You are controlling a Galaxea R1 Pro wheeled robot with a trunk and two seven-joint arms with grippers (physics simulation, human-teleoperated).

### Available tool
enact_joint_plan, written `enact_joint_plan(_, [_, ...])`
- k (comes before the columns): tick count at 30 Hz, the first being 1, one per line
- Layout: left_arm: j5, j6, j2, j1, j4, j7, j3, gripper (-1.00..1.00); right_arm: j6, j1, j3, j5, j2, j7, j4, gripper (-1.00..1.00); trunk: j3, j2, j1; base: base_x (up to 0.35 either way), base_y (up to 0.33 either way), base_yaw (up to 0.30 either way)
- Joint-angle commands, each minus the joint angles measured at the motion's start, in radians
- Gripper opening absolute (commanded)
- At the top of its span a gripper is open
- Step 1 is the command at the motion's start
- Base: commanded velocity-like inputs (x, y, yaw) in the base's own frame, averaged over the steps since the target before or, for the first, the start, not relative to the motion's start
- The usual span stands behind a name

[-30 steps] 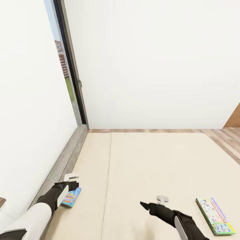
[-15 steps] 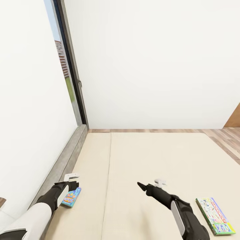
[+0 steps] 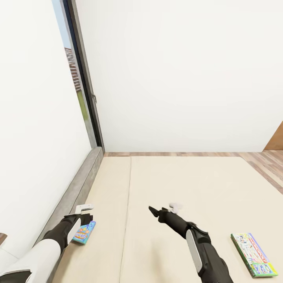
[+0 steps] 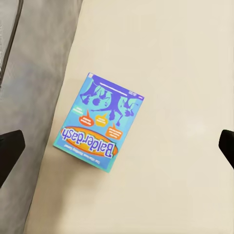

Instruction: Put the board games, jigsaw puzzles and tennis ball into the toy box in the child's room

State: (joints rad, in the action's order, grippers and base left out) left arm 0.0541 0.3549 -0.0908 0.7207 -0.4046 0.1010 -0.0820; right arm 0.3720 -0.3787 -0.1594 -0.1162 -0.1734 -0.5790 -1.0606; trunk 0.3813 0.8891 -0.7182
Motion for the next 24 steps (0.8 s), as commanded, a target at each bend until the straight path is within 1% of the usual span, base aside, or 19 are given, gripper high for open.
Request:
enact_joint_plan(1, [0.006,0.006,0.0,0.0,-0.002,0.003,-0.002,1.0,0.011,-0.002,0.003,-0.007,-0.001,0.011,-0.003,1.0,0.001,0.001,0.0,0.0,0.0,0.0])
enact_joint_plan(6, [0.006,0.006,-0.001,0.0,-0.002,0.003,-0.001,1.0,0.027,-0.009,0.048,-0.013,-0.001,0.114,-0.029,1.0,0.001,0.001,0.0,0.0,0.0,0.0])
enact_joint_plan(8, [0.007,0.006,-0.001,0.0,-0.004,0.003,-0.002,1.0,0.041,-0.01,0.058,-0.014,-0.001,0.142,-0.034,1.0,0.001,0.001,0.0,0.0,0.0,0.0])
enact_joint_plan(10, [0.007,0.007,-0.002,0.0,-0.01,0.003,-0.002,1.0,0.052,-0.01,0.063,-0.013,-0.001,0.152,-0.037,1.0,0.001,0.001,0.0,0.0,0.0,0.0])
enact_joint_plan(13, [0.007,0.014,-0.005,0.0,-0.042,-0.003,-0.002,1.0,0.074,-0.011,0.069,-0.01,-0.001,0.165,-0.042,1.0,0.001,0.001,0.0,0.0,0.0,0.0])
enact_joint_plan(18, [0.008,0.032,-0.004,0.001,-0.064,-0.004,-0.008,1.0,0.083,-0.011,0.071,-0.014,-0.001,0.168,-0.05,1.0,0.001,0.001,0.0,0.0,0.0,0.0])
enact_joint_plan(22, [0.009,0.071,-0.002,0.002,-0.077,-0.001,-0.014,1.0,0.088,-0.01,0.072,-0.016,-0.001,0.169,-0.058,1.0,0.001,0.001,0.0,0.0,0.0,0.0])
enact_joint_plan(24, [0.009,0.101,-0.001,0.008,-0.087,-0.001,-0.016,1.0,0.092,-0.009,0.074,-0.018,-0.001,0.168,-0.068,1.0,0.001,0.001,0.0,0.0,0.0,0.0])
